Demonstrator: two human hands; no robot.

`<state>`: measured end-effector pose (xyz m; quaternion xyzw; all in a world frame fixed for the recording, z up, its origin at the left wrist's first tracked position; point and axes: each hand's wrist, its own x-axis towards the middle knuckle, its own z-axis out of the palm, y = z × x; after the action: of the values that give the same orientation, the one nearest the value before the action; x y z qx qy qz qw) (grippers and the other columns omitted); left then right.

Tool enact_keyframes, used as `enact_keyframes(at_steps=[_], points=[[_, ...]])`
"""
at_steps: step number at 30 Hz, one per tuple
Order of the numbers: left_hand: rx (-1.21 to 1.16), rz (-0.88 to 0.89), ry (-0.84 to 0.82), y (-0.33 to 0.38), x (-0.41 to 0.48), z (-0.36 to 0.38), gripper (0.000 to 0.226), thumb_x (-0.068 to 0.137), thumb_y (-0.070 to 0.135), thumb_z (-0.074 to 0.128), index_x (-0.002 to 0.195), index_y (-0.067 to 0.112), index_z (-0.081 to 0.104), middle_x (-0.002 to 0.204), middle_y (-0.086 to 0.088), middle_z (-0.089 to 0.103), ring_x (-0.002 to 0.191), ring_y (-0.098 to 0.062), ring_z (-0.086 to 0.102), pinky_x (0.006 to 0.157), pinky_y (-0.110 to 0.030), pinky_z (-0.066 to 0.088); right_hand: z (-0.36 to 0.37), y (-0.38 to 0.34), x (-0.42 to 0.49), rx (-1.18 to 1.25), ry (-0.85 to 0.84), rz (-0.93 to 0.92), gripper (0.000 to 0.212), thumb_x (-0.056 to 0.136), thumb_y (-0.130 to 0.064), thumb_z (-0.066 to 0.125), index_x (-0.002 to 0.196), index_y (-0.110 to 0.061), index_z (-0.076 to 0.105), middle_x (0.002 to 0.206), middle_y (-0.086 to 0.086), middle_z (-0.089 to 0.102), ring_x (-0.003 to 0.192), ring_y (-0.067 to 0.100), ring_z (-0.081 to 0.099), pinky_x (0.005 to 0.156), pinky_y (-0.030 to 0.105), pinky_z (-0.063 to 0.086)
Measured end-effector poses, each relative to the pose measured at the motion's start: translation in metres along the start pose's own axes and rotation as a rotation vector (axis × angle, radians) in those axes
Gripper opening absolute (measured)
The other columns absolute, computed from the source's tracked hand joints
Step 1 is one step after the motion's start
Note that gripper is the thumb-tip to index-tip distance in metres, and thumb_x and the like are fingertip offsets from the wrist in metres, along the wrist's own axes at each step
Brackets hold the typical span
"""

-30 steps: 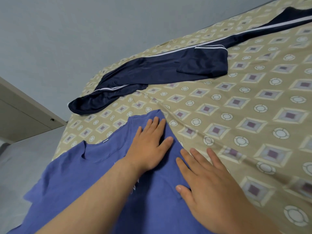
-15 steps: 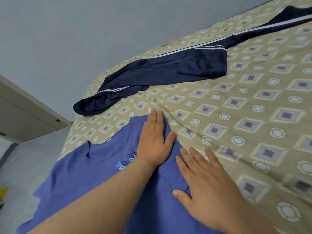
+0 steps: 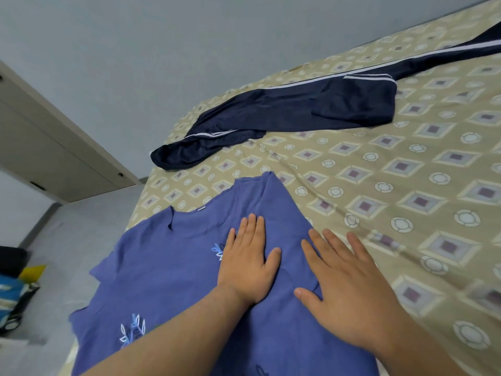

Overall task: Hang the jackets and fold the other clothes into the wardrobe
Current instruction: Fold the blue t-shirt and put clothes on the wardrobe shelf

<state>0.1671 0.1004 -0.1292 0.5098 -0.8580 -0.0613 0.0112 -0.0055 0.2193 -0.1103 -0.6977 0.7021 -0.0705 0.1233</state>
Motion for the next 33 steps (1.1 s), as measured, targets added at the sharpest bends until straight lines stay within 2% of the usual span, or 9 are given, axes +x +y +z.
enact_keyframes(at_steps=[3, 6, 14, 21, 24, 27, 29, 31, 33], points=[[-0.012, 0.003, 0.019, 0.0, 0.0, 0.003, 0.084, 0.085, 0.065, 0.005, 0.157, 0.024, -0.005, 0.159, 0.013, -0.016, 0.137, 0.004, -0.028, 0.114, -0.025, -0.023, 0.0, -0.002, 0.0, -0.02, 0.066, 0.007, 0.083, 0.083, -0.065, 0.026, 0.145, -0.016, 0.049, 0.155, 0.005, 0.039, 0.142, 0.025, 0.039, 0.114, 0.046, 0.013], [-0.023, 0.002, 0.017, 0.0, 0.0, 0.005, 0.082, 0.088, 0.063, 0.008, 0.157, 0.022, -0.004, 0.163, 0.008, -0.011, 0.138, 0.003, -0.025, 0.117, -0.03, -0.019, 0.007, 0.0, 0.002, -0.051, 0.147, -0.017, 0.077, 0.08, -0.061, 0.039, 0.131, -0.01, 0.064, 0.141, 0.01, 0.057, 0.127, 0.03, 0.057, 0.106, 0.049, 0.025], [-0.134, 0.033, 0.014, -0.002, 0.005, 0.015, 0.083, 0.088, 0.061, 0.016, 0.158, 0.019, 0.002, 0.165, 0.002, -0.006, 0.149, -0.009, -0.015, 0.118, -0.036, -0.02, 0.021, 0.004, 0.01, -0.077, 0.194, 0.049, 0.084, 0.093, -0.068, 0.017, 0.128, -0.01, 0.066, 0.137, 0.011, 0.06, 0.122, 0.032, 0.06, 0.103, 0.05, 0.034], [-0.401, 0.133, -0.09, -0.017, -0.009, -0.019, 0.071, 0.1, 0.048, 0.036, 0.158, 0.018, 0.007, 0.165, -0.002, -0.012, 0.15, -0.015, -0.015, 0.12, -0.033, -0.013, -0.008, -0.026, -0.001, -0.147, 0.094, 0.147, 0.071, 0.086, -0.058, 0.036, 0.134, -0.012, 0.062, 0.14, 0.009, 0.057, 0.125, 0.033, 0.058, 0.104, 0.05, 0.04], [-0.573, 0.105, -0.077, -0.057, -0.056, -0.031, 0.066, 0.097, 0.039, 0.044, 0.155, 0.021, 0.018, 0.165, 0.002, -0.005, 0.151, -0.013, -0.01, 0.119, -0.025, -0.007, -0.013, -0.04, -0.007, -0.149, 0.09, 0.217, 0.076, 0.083, -0.057, 0.032, 0.138, -0.011, 0.057, 0.144, 0.01, 0.053, 0.13, 0.033, 0.053, 0.108, 0.055, 0.037], [-0.429, -0.01, -0.005, -0.152, -0.117, -0.043, 0.061, 0.091, 0.042, 0.041, 0.149, 0.024, 0.034, 0.165, 0.002, 0.009, 0.152, -0.013, -0.002, 0.115, -0.021, -0.017, -0.013, -0.067, -0.003, -0.137, 0.17, 0.35, 0.079, 0.078, -0.054, 0.035, 0.127, 0.0, 0.064, 0.132, 0.024, 0.059, 0.116, 0.045, 0.06, 0.101, 0.064, 0.04], [-0.3, -0.157, 0.134, -0.22, -0.155, -0.049, 0.055, 0.085, 0.043, 0.044, 0.134, 0.02, 0.054, 0.154, -0.004, 0.038, 0.147, -0.024, 0.028, 0.122, -0.033, 0.004, -0.01, -0.098, 0.008, -0.122, 0.275, 0.314, 0.073, 0.078, -0.049, 0.038, 0.121, 0.003, 0.065, 0.131, 0.026, 0.059, 0.117, 0.045, 0.058, 0.105, 0.061, 0.034], [-0.27, -0.343, 0.261, -0.277, -0.186, -0.046, 0.044, 0.081, 0.042, 0.053, 0.111, 0.014, 0.067, 0.122, -0.009, 0.064, 0.118, -0.033, 0.059, 0.104, -0.038, 0.037, -0.006, -0.151, 0.028, -0.079, 0.268, 0.109, 0.063, 0.083, -0.044, 0.042, 0.125, -0.003, 0.064, 0.139, 0.017, 0.055, 0.13, 0.035, 0.05, 0.114, 0.052, 0.026], [-0.444, -0.54, 0.233, -0.298, -0.199, -0.043, 0.029, 0.083, 0.042, 0.066, 0.099, 0.018, 0.064, 0.104, -0.002, 0.06, 0.103, -0.031, 0.06, 0.088, -0.037, 0.044, 0.006, -0.214, 0.051, -0.016, 0.136, -0.07, 0.058, 0.087, -0.043, 0.046, 0.134, -0.011, 0.058, 0.151, 0.009, 0.043, 0.143, 0.027, 0.035, 0.121, 0.041, 0.015]])
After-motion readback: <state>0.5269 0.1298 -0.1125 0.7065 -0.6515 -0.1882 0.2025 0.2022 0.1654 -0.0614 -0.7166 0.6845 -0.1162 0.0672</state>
